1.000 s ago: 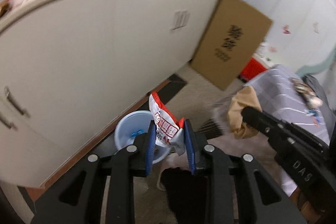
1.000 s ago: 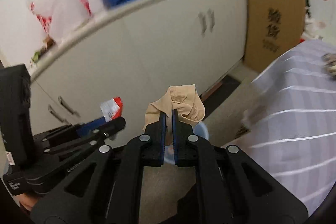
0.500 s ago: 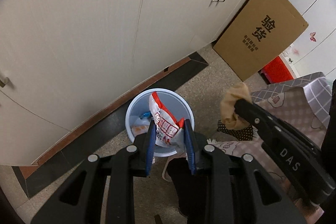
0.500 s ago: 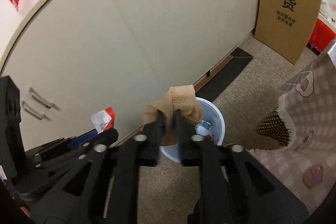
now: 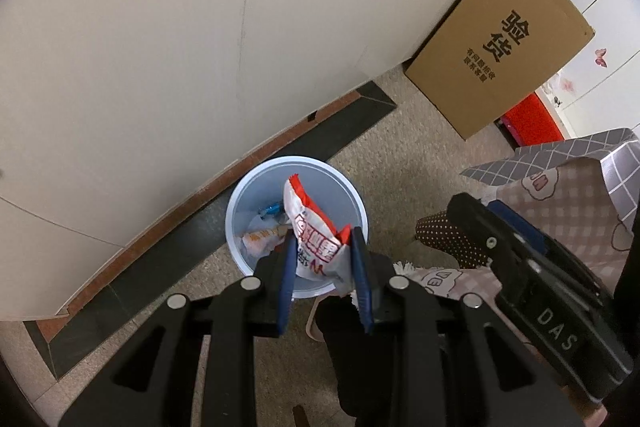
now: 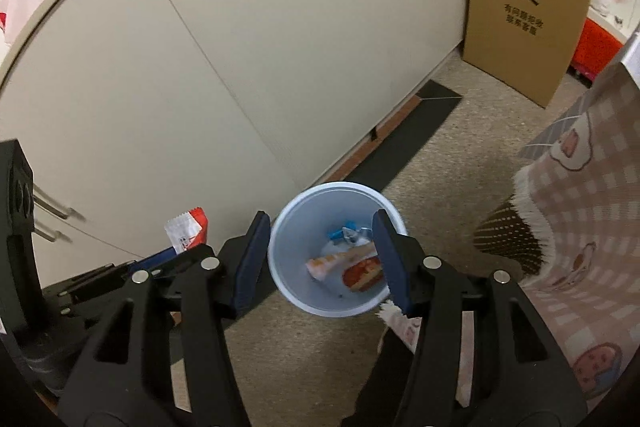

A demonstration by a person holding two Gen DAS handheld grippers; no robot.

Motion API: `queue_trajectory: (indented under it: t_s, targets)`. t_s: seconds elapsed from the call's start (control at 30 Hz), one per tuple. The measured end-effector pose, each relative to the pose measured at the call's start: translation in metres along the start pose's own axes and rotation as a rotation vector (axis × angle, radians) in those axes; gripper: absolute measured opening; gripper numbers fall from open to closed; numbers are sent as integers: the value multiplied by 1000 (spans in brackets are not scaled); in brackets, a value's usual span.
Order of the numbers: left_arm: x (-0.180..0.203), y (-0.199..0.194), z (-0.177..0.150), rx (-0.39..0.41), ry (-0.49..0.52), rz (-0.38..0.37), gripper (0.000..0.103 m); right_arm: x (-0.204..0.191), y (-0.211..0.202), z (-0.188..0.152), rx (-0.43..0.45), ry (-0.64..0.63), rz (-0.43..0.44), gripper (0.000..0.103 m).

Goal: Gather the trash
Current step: 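Open the left tool to drop the red-white wrapper into the bin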

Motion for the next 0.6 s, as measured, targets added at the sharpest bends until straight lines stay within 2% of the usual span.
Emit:
queue_trajectory:
  t_s: [0.17, 0.4, 0.43, 0.5, 0.53, 0.57, 0.6]
  targets:
    - [13, 10, 9, -16, 32, 2, 26, 10, -7, 4, 31, 24, -8, 53]
    - [30, 4, 31, 11, 60, -7, 28, 16, -43, 24, 203, 26, -64, 54]
    - [32, 1, 35, 21, 58, -11, 29, 15, -48, 27, 225, 26, -70, 55]
    - [34, -5, 39, 37, 36, -26, 41, 15, -60, 33, 271, 17, -84, 56]
    - [34, -8, 40, 47, 22, -35, 53, 15, -67, 35, 293, 15, -83, 57]
    - [33, -12, 42, 62, 5, -39, 59, 14, -73, 38, 310, 18, -83, 58]
    - [33, -15, 43, 73, -2, -36, 59, 14, -78, 39, 319, 21, -81, 59]
Point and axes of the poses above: each gripper's, at about its wrist camera, not at the fingertips, and y roughly the way its jaws point, x to its right, z to its top, the point moved 9 cm from there along y, roughly the way its jaws point, and after that the axes turned 4 degrees about y, right-handed, at the moved point
